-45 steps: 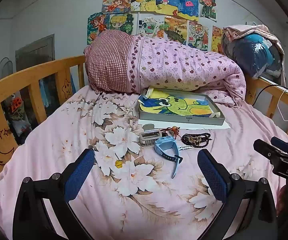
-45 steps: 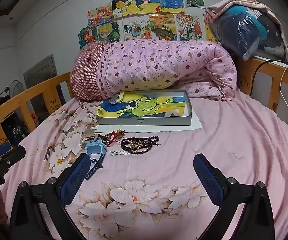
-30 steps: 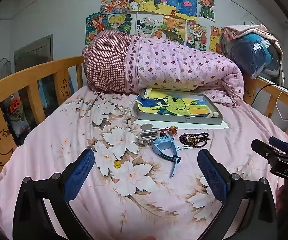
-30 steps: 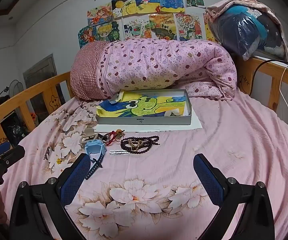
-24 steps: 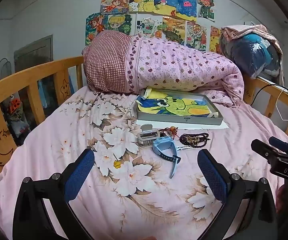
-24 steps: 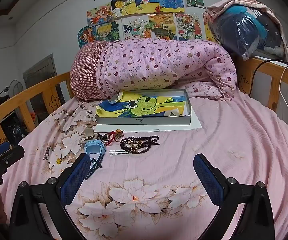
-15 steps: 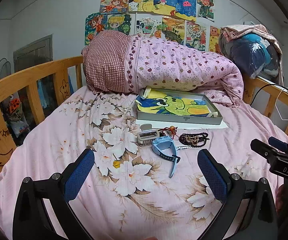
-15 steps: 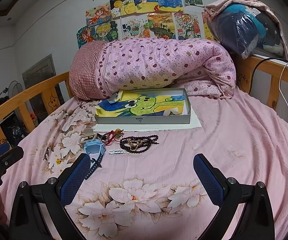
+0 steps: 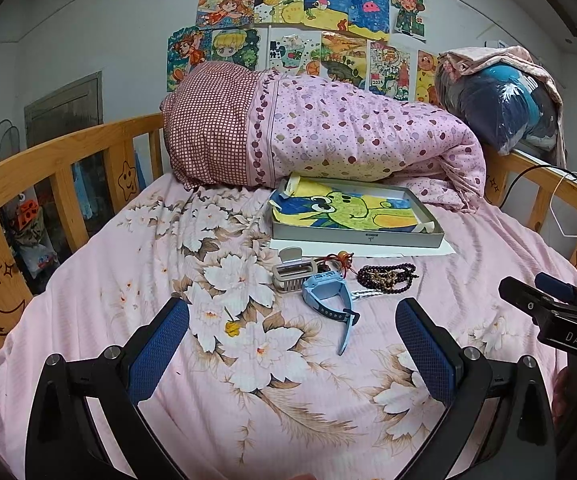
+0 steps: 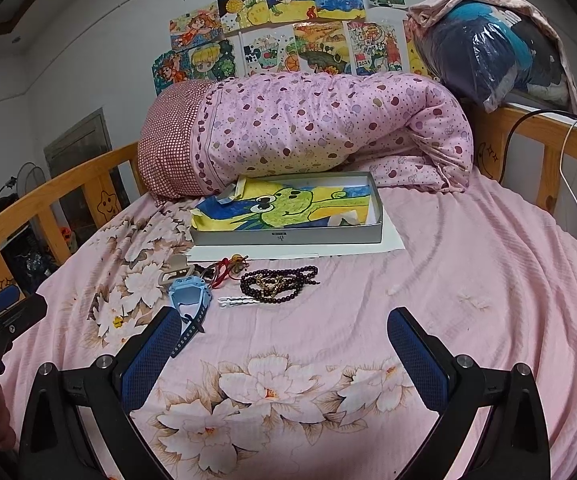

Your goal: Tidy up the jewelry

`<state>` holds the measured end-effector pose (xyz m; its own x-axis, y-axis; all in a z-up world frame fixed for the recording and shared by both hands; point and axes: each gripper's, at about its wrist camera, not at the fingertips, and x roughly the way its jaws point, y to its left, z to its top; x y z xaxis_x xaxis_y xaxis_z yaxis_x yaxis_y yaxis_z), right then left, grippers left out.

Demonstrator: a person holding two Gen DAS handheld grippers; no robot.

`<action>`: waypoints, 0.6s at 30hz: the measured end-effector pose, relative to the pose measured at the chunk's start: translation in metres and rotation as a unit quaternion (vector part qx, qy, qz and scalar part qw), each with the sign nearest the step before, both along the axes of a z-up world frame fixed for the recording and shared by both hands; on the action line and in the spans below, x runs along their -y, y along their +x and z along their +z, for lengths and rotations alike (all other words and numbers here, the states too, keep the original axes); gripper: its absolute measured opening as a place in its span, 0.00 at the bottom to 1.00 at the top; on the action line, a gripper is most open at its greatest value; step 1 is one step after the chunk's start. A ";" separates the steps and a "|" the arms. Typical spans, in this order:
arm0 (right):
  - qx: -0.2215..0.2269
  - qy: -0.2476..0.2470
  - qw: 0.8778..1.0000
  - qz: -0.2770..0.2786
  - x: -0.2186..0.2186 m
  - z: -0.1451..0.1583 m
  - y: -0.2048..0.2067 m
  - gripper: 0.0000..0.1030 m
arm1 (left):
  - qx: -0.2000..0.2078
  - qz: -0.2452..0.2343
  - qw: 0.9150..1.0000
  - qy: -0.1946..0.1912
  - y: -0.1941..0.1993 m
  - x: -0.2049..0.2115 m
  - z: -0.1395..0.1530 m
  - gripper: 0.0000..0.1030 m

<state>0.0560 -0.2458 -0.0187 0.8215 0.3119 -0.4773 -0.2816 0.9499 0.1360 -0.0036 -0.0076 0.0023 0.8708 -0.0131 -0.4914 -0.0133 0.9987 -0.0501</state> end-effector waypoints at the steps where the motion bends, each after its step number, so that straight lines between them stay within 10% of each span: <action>1: 0.000 0.000 1.000 0.000 0.000 0.000 0.000 1.00 | 0.001 0.000 1.000 0.001 0.000 0.000 0.000 0.98; 18: -0.003 0.002 1.000 0.000 0.000 0.000 0.001 1.00 | 0.001 -0.001 1.000 0.002 0.000 0.001 0.000 0.98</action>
